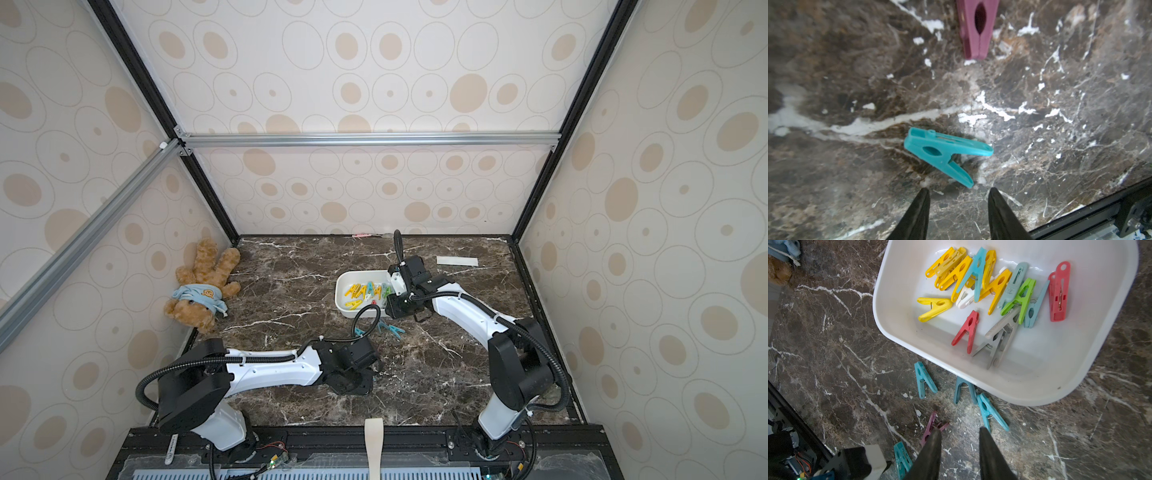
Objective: Put the clothespins into the storage box
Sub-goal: Pick up the clothespin from the center of the board.
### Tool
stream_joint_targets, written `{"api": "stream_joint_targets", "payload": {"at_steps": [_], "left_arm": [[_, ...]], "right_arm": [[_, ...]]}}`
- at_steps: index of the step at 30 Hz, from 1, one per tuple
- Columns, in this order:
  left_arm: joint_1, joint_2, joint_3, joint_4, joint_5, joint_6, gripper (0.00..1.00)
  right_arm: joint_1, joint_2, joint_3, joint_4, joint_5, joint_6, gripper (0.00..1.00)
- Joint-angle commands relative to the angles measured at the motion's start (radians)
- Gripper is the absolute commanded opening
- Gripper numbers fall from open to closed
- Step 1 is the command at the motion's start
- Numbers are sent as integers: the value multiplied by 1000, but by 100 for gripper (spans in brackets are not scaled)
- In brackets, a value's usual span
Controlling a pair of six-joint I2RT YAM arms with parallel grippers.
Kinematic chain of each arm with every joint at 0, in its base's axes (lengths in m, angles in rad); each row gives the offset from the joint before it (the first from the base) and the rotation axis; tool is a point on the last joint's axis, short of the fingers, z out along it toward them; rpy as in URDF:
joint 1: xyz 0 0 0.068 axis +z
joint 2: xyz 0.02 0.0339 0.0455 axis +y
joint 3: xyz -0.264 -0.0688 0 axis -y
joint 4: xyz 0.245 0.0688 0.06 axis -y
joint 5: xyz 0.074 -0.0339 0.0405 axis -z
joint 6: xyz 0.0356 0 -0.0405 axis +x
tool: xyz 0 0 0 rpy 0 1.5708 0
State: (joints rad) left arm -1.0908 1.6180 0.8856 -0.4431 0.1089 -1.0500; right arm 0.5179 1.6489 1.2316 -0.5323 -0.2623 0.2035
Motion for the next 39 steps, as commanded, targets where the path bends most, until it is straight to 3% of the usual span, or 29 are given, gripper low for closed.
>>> {"api": "stream_joint_targets", "payload": {"at_steps": [1,12,19,25,35,39], "left_arm": [[11,21,22,4,-25,-16,40],[13,35,27,-39,-56,-2,21],[15,31,43,-85,-108,8,14],[15,13,47,-113,-126,22,1],[28,-73,77,-196,-166,82,0],[83,-124,115,-208,-146,161,0]], "right_arm": [[2,-24,-5,-11,-9,-19,33],[2,-24,-15,-8,-11,-16,33],[2,-27,-16,-5,-18,-8,33],[1,-31,-15,-6,-23,-4,33],[2,-71,-37,-11,0,12,32],[2,-103,-57,-8,19,29,32]]}}
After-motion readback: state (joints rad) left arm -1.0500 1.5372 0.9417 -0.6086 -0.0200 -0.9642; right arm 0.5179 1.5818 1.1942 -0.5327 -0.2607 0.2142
